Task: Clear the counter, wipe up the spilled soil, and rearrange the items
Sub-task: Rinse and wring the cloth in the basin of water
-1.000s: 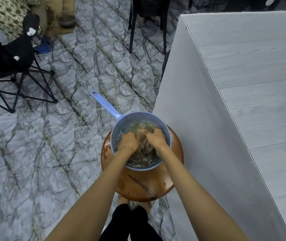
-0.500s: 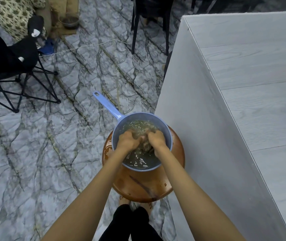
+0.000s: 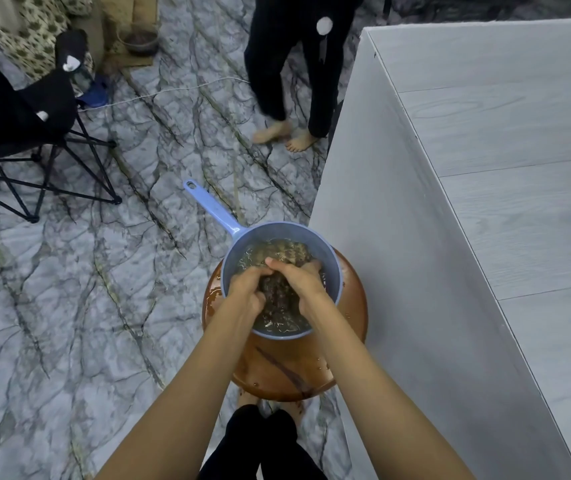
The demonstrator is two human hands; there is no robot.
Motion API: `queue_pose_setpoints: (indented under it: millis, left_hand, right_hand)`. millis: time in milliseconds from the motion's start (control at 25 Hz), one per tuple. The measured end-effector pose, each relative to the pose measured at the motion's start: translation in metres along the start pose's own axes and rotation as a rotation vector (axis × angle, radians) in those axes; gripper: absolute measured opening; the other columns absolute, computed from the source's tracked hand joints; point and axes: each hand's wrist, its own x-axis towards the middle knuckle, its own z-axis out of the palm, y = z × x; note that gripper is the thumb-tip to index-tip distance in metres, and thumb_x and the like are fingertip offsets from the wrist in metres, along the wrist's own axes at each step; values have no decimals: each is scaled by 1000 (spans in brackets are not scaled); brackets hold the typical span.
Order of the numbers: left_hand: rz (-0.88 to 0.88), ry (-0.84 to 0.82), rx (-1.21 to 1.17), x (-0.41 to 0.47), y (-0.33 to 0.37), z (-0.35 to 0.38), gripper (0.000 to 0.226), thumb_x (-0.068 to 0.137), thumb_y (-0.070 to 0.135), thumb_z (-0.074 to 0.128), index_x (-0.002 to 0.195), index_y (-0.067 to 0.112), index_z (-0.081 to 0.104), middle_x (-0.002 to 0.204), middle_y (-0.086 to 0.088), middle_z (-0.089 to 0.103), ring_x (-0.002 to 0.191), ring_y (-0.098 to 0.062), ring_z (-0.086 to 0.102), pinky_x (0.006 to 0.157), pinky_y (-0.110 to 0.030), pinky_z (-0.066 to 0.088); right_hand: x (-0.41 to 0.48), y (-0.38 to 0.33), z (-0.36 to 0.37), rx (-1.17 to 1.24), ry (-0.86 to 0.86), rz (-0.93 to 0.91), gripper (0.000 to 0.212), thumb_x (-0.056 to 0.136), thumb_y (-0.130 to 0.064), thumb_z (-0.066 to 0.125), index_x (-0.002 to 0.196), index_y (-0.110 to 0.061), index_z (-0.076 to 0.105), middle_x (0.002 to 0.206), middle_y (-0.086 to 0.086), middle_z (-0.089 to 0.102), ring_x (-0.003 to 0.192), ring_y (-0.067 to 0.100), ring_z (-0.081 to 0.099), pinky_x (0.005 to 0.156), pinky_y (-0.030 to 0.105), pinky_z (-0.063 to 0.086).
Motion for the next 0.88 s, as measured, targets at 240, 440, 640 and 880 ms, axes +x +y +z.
queue_pose_setpoints:
  millis: [240,440,640,880]
  left_hand:
    - [28,118,-26,8,-9,6,56,83,44,59,122,4,53,123,-15,60,112,-33,57,97,-47,47]
    - [262,67,329,-9,-6,5,57,80,40,65,120,0,56,122,-17,61,112,-30,58,94,-35,48]
    - [285,228,426,-13,-6,8,49,91,38,49,109,-6,60,108,-22,63,109,-35,57,83,-34,44]
    - [23,-77,232,-9,0,-2,38,84,12,62,118,-3,55,113,-18,64,93,-30,60,77,-40,51]
  right_hand:
    - [-8,6,-7,-321,176,-119,41,94,-31,51,120,0,54,122,18,61,112,34,57,90,33,45]
    - [-15,4,-4,-254,-16,-73,55,92,-45,46,128,-5,50,129,14,57,119,31,54,101,35,42]
    - [-16,0,-14,-427,34,-136,38,91,-21,56,123,-2,49,122,15,59,111,31,56,92,33,46]
    - [-13,-7,-20,-257,-6,-32,23,93,-7,37,109,-5,54,97,10,57,72,16,49,65,28,39]
